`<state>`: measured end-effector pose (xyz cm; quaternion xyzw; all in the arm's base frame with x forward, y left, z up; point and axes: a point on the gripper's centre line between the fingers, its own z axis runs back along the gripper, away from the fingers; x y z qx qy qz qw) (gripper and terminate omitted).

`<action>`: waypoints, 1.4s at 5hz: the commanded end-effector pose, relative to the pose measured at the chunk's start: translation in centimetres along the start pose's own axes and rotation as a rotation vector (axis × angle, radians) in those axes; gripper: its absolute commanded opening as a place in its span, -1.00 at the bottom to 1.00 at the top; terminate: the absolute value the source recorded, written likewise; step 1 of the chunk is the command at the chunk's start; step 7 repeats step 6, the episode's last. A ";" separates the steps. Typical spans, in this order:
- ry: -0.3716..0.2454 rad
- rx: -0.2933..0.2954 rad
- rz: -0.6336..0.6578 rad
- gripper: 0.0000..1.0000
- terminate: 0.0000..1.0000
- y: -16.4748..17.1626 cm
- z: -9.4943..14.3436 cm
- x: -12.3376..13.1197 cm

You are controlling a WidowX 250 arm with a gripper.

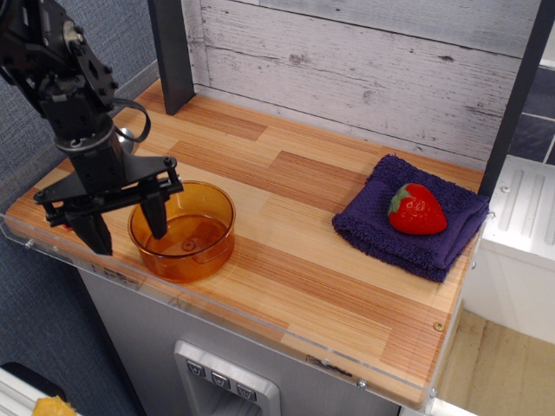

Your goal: Put the pot to the right of the spoon.

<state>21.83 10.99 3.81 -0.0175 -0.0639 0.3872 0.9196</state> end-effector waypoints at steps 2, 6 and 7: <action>-0.042 0.124 -0.216 1.00 -1.00 -2.3 5.6 1.7; -0.058 0.102 -0.848 1.00 1.00 -6.4 8.5 2.5; -0.058 0.102 -0.848 1.00 1.00 -6.4 8.5 2.5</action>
